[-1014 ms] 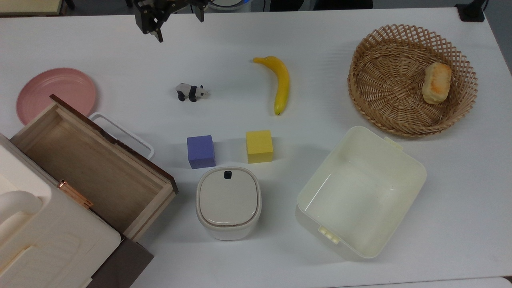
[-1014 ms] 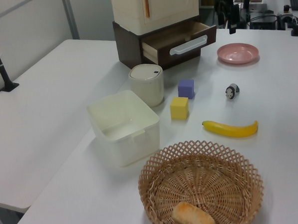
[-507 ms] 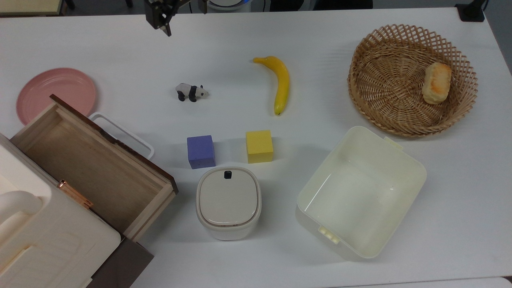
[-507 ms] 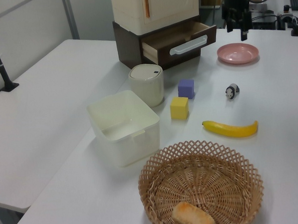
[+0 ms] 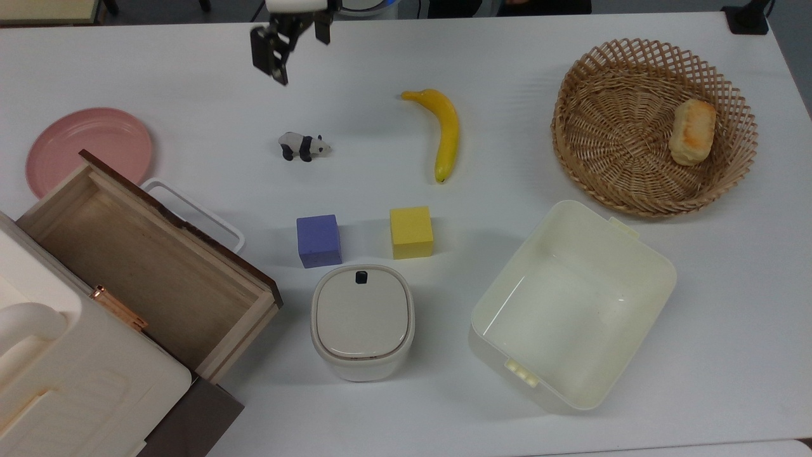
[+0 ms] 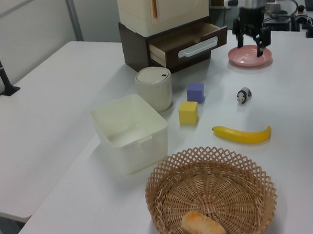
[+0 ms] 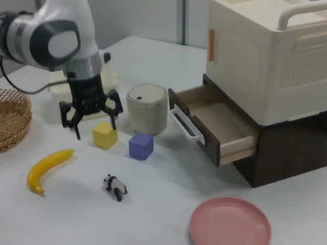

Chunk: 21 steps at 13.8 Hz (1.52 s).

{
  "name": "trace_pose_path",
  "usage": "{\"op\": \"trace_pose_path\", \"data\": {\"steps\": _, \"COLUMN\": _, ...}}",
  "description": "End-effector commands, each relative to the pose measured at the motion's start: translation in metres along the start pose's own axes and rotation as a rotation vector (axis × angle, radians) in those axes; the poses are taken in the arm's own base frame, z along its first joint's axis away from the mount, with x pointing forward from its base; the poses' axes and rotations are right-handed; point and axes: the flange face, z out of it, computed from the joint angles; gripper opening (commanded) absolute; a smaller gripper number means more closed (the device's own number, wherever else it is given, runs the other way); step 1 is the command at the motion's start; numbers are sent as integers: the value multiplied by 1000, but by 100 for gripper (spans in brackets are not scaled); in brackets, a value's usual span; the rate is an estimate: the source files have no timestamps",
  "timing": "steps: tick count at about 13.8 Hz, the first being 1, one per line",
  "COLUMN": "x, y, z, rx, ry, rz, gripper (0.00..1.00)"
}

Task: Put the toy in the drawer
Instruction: 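Move the open gripper over the panda toy and lower it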

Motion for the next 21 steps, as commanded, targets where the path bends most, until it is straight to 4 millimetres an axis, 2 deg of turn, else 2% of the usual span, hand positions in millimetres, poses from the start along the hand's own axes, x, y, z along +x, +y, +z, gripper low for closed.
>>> {"op": "trace_pose_path", "data": {"steps": 1, "x": -7, "y": -8, "z": 42, "rx": -36, "ry": 24, "rz": -145, "gripper": 100}}
{"op": "trace_pose_path", "data": {"steps": 3, "x": -13, "y": 1, "z": 69, "rx": -34, "ry": 21, "rz": -221, "gripper": 100}}
{"op": "trace_pose_path", "data": {"steps": 7, "x": -5, "y": 12, "z": 120, "rx": 9, "ry": 4, "rz": -255, "gripper": 100}}
{"op": "trace_pose_path", "data": {"steps": 11, "x": -6, "y": 20, "z": 146, "rx": 10, "ry": -25, "rz": -271, "gripper": 100}}
{"op": "trace_pose_path", "data": {"steps": 13, "x": -4, "y": 22, "z": 161, "rx": 11, "ry": -31, "rz": -283, "gripper": 95}}
{"op": "trace_pose_path", "data": {"steps": 17, "x": 1, "y": 28, "z": 181, "rx": -15, "ry": -47, "rz": -316, "gripper": 80}}
{"op": "trace_pose_path", "data": {"steps": 19, "x": -2, "y": 31, "z": 186, "rx": -15, "ry": -55, "rz": -319, "gripper": 63}}
{"op": "trace_pose_path", "data": {"steps": 21, "x": -3, "y": 32, "z": 185, "rx": -16, "ry": -55, "rz": -315, "gripper": 37}}
